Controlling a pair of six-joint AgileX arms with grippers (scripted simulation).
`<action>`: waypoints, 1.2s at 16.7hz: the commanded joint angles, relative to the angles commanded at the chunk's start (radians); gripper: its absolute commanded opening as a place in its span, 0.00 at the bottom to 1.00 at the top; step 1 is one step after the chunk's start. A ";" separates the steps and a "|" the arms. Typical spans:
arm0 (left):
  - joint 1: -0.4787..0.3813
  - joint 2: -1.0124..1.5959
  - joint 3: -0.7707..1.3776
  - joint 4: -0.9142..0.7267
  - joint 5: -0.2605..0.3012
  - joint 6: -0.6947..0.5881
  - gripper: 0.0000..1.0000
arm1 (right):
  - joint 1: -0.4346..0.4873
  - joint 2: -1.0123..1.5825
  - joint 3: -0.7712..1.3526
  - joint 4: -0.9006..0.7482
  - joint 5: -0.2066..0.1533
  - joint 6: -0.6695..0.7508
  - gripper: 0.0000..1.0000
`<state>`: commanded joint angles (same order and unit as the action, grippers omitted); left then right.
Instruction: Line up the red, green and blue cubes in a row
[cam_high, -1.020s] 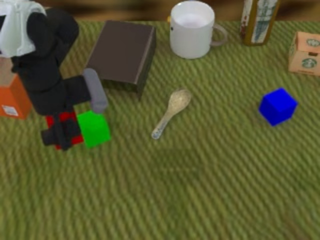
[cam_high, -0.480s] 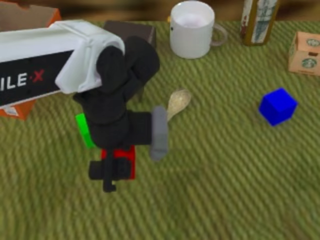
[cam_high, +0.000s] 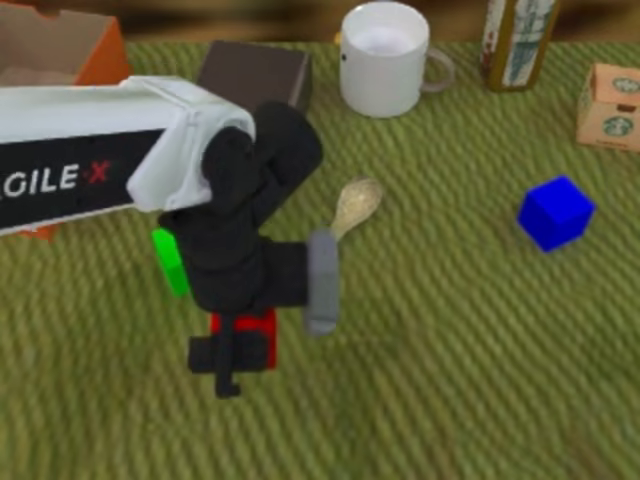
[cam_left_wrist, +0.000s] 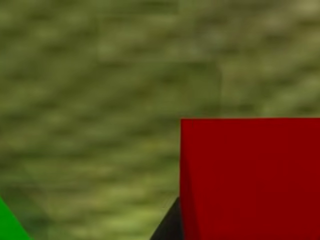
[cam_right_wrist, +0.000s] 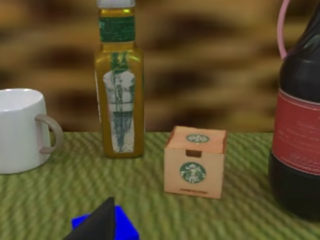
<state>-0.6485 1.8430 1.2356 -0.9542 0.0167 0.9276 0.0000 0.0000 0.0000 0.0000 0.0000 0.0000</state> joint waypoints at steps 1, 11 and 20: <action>-0.002 0.017 -0.025 0.045 0.000 -0.001 0.00 | 0.000 0.000 0.000 0.000 0.000 0.000 1.00; -0.008 0.062 -0.092 0.146 0.001 -0.002 0.23 | 0.000 0.000 0.000 0.000 0.000 0.000 1.00; -0.008 0.062 -0.092 0.146 0.001 -0.002 0.90 | 0.000 0.000 0.000 0.000 0.000 0.000 1.00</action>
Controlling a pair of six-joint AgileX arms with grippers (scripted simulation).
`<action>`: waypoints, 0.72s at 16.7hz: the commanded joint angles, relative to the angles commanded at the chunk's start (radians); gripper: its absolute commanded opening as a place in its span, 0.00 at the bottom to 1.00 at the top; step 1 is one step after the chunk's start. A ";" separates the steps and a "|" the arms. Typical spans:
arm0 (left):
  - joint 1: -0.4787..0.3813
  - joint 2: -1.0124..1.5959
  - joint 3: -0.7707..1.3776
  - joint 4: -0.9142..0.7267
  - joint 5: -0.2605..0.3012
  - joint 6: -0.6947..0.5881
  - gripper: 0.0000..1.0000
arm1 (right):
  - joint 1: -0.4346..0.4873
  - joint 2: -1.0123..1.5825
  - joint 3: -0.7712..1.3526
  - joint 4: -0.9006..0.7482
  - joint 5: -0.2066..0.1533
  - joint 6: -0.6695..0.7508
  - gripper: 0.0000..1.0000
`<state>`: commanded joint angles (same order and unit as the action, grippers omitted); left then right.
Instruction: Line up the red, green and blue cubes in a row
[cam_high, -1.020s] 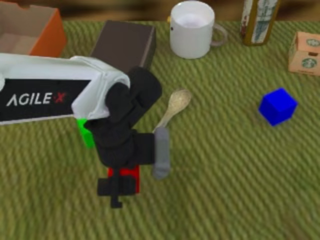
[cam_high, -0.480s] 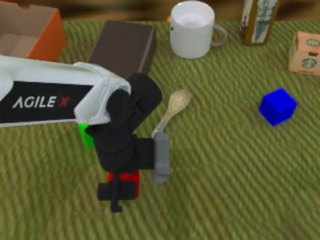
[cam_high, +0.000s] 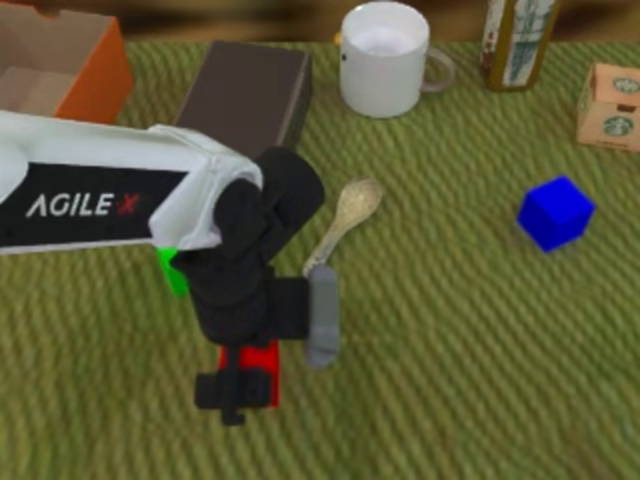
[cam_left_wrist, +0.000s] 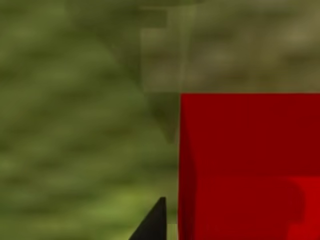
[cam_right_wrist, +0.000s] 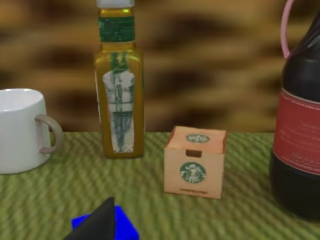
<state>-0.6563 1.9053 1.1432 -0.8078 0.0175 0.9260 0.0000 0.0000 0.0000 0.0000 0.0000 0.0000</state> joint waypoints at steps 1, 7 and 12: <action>0.000 0.000 0.000 0.000 0.000 0.000 0.98 | 0.000 0.000 0.000 0.000 0.000 0.000 1.00; 0.000 0.000 0.000 0.000 0.000 0.000 1.00 | 0.000 0.000 0.000 0.000 0.000 0.000 1.00; 0.001 -0.006 0.016 -0.017 0.000 0.003 1.00 | 0.000 0.000 0.000 0.000 0.000 0.000 1.00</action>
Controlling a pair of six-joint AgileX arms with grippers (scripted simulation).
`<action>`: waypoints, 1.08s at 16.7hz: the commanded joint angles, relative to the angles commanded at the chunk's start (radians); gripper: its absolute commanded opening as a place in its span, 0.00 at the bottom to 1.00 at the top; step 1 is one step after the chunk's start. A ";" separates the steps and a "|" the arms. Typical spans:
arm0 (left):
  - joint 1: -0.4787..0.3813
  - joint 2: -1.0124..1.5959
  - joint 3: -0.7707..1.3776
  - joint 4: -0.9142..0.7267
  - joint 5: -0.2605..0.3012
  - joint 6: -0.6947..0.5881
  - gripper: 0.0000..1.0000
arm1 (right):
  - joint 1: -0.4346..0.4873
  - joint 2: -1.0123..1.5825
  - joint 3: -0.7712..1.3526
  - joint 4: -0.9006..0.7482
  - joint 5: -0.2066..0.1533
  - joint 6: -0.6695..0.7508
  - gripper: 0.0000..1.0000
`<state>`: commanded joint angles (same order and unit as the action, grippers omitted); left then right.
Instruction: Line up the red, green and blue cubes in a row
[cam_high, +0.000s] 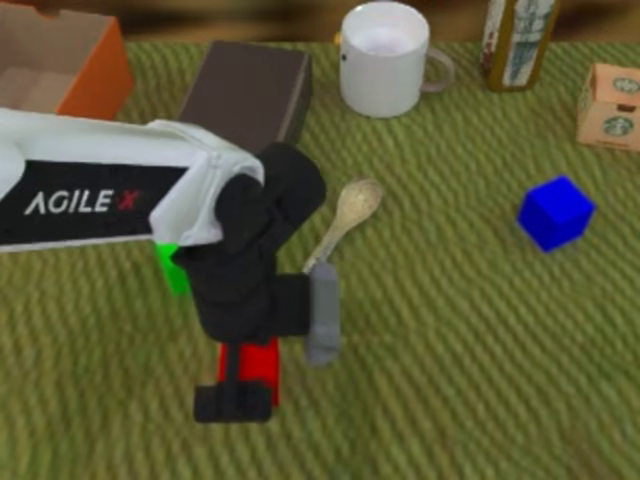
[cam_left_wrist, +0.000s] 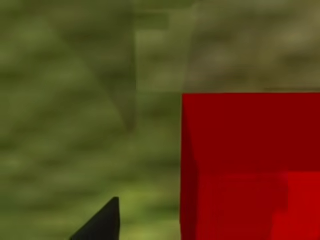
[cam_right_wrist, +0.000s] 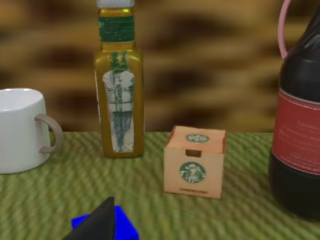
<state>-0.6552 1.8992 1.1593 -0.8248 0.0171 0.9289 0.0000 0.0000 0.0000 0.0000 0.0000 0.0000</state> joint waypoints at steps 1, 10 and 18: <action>0.002 -0.009 0.018 -0.024 0.000 0.000 1.00 | 0.000 0.000 0.000 0.000 0.000 0.000 1.00; 0.022 -0.096 0.150 -0.251 0.000 -0.003 1.00 | 0.000 0.000 0.000 0.000 0.000 0.000 1.00; 0.174 0.079 0.372 -0.300 -0.007 -0.073 1.00 | 0.000 0.000 0.000 0.000 0.000 0.000 1.00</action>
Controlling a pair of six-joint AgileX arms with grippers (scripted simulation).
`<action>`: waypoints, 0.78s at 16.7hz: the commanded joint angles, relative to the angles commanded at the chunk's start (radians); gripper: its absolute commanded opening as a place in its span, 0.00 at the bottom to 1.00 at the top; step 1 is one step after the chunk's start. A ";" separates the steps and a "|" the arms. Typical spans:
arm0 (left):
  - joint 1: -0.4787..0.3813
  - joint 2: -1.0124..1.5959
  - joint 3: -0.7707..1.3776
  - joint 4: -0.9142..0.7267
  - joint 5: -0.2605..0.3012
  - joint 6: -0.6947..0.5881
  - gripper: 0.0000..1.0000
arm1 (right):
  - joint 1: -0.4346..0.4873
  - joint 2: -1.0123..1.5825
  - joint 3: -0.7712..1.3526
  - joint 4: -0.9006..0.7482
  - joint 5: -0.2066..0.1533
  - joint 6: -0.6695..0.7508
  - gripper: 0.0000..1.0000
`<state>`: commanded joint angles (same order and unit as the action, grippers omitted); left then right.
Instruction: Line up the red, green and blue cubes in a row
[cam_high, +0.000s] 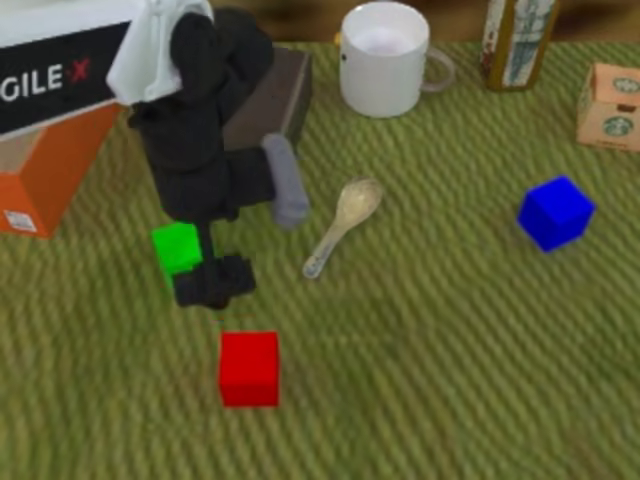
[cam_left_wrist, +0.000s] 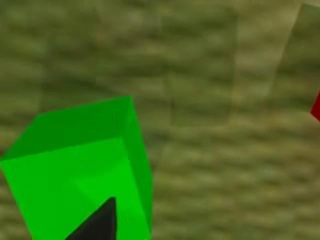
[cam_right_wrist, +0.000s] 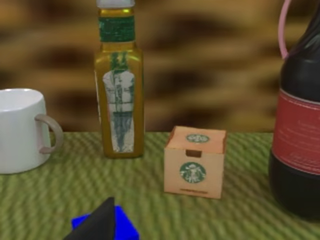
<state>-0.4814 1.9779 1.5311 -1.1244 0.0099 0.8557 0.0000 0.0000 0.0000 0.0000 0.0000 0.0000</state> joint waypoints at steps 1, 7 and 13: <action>0.037 0.038 0.055 -0.012 -0.002 -0.017 1.00 | 0.000 0.000 0.000 0.000 0.000 0.000 1.00; 0.154 0.155 0.200 -0.045 -0.007 -0.073 1.00 | 0.000 0.000 0.000 0.000 0.000 0.000 1.00; 0.155 0.178 0.144 0.032 -0.007 -0.074 1.00 | 0.000 0.000 0.000 0.000 0.000 0.000 1.00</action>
<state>-0.3268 2.1562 1.6747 -1.0927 0.0027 0.7817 0.0000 0.0000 0.0000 0.0000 0.0000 0.0000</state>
